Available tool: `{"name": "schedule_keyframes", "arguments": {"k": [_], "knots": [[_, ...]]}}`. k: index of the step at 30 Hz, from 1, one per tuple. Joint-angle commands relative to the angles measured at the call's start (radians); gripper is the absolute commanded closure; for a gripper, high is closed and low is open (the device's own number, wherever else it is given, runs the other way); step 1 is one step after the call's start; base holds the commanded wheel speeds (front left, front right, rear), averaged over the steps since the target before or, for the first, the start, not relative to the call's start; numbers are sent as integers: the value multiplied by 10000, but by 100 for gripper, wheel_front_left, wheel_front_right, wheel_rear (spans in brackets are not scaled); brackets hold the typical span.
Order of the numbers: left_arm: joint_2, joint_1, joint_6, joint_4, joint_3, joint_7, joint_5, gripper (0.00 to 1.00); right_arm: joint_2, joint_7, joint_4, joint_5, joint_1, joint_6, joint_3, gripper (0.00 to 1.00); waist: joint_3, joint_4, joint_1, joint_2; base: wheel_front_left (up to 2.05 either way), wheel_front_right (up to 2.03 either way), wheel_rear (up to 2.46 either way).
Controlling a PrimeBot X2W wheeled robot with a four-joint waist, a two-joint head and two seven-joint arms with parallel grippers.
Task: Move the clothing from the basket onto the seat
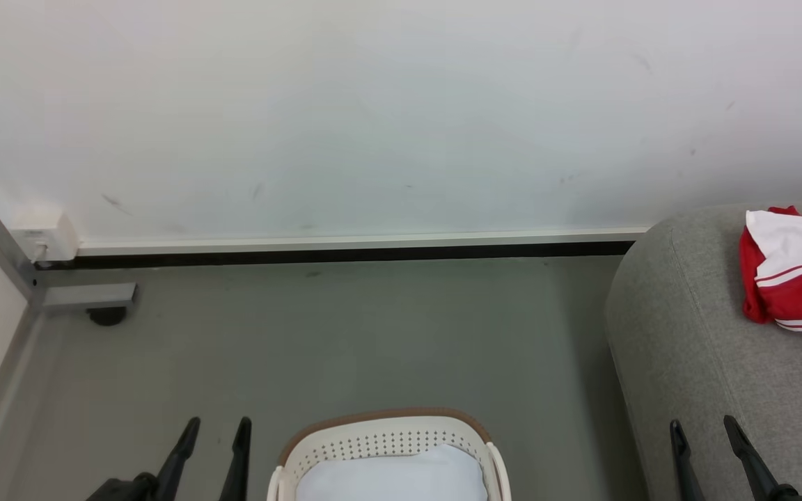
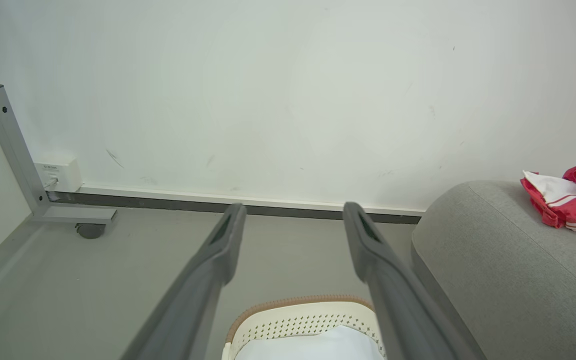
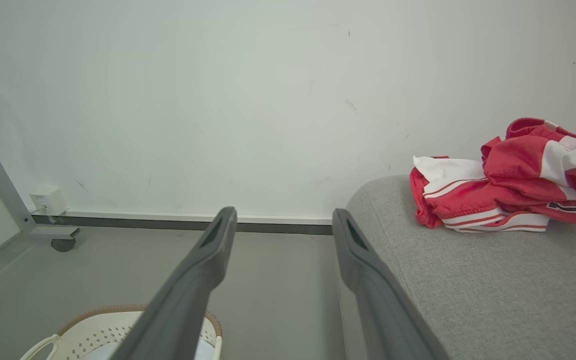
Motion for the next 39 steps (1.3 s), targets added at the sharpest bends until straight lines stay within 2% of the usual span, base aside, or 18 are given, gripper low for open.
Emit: {"name": "schedule_keyframes", "arguments": {"k": [1, 16, 17, 23, 39], "knots": [[14, 142, 16, 39, 13, -4, 78, 0, -22, 9, 30, 74, 100, -23, 26, 0, -14, -9, 2, -1, 0, 0, 0], [49, 38, 15, 299, -27, -4, -156, 0, -20, 9, 123, 128, 67, -23, 177, 0, -150, 100, 2, -1, 0, 0, 0], [0, -2, 0, 277, -40, 0, -55, 100, 0, 0, 87, 105, 4, 0, 189, 100, -148, 95, 2, -1, 0, 0, 0], [-84, 71, -2, 530, -51, 91, -397, 100, 34, 58, 302, 483, 43, 2, 223, 100, -147, 100, 2, -1, 0, 0, 0], [-208, -263, 1, 498, 360, 857, -3185, 100, -131, 710, 354, 3631, -370, -1, 106, 100, -108, 118, 2, -1, 0, 0, 0]]}}
